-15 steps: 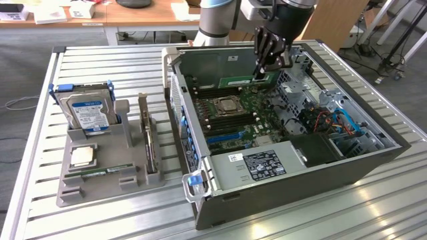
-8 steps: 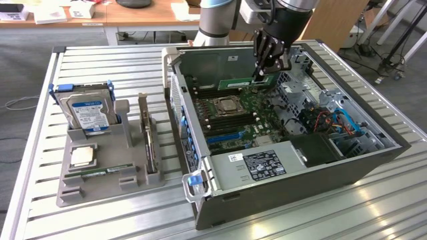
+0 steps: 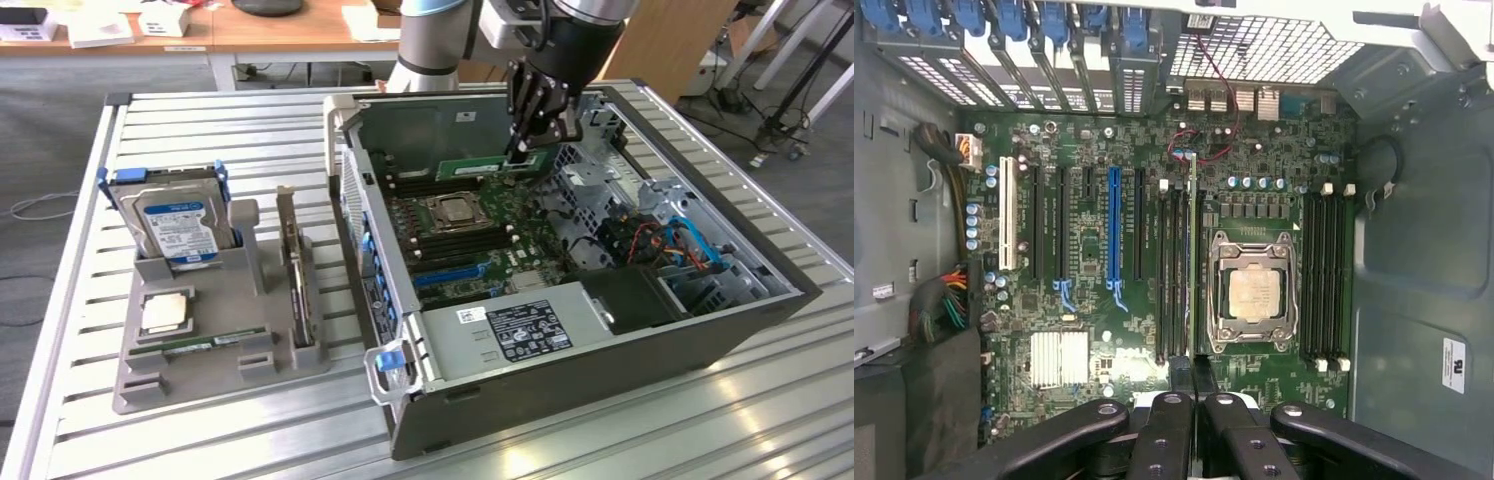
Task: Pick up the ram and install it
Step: 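Insert the ram into the slot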
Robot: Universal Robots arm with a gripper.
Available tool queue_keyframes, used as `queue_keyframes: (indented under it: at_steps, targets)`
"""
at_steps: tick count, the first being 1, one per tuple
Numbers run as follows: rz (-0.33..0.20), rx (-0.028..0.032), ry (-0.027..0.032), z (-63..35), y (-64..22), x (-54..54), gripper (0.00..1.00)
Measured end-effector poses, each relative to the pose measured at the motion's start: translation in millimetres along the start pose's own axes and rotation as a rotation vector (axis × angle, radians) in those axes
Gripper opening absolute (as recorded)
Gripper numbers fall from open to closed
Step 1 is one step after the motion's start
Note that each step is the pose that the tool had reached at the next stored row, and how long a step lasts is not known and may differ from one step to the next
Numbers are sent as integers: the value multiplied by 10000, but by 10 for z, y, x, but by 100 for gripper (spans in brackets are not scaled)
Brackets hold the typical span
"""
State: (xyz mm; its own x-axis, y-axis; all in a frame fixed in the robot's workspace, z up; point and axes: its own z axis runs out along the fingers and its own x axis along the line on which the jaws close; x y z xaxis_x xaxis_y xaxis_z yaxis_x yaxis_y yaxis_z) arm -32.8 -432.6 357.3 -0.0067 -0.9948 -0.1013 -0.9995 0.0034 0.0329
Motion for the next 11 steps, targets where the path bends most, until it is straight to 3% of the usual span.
queue_keyframes:
  at_steps: [11]
  targets:
    - [0,-2,4,94,-3,10,12]
